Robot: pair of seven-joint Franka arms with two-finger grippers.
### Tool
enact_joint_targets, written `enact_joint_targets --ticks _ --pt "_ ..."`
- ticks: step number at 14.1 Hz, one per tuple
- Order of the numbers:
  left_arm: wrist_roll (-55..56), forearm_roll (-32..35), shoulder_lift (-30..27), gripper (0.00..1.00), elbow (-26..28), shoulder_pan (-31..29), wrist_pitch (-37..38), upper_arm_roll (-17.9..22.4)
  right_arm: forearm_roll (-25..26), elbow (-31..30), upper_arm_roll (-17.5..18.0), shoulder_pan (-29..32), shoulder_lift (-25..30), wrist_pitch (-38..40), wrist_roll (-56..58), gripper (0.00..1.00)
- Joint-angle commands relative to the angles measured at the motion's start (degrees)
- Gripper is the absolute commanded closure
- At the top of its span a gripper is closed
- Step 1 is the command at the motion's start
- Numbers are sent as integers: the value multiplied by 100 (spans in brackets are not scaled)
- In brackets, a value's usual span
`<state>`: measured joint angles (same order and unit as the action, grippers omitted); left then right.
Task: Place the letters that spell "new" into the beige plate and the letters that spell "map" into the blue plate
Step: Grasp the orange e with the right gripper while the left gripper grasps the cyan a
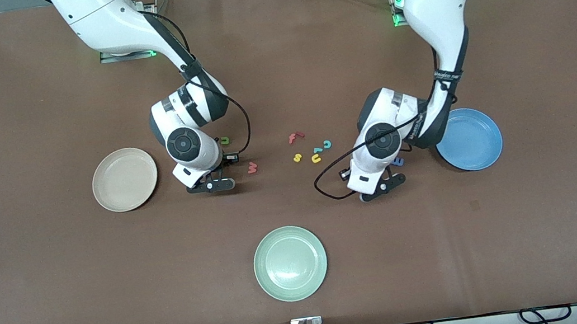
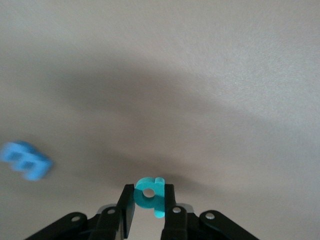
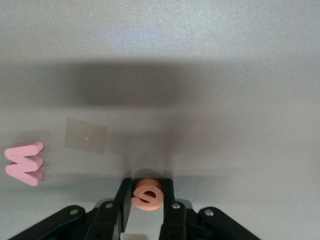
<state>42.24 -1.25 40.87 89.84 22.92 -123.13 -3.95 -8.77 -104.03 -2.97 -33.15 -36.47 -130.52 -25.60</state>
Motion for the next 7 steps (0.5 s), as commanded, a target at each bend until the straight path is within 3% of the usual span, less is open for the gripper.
enact_joint_targets --ticks 1,4,7 --pt "-1607 -16 -632 95 104 -480 753 26 -72 -30 -19 37 34 96 38 99" --pt "-3086 386 -1080 95 166 -964 1343 17 -37 -21 -115 255 306 140 82 100" --pt "-3712 749 -1318 95 358 -1368 1739 17 -28 -64 -614 546 526 588 773 100"
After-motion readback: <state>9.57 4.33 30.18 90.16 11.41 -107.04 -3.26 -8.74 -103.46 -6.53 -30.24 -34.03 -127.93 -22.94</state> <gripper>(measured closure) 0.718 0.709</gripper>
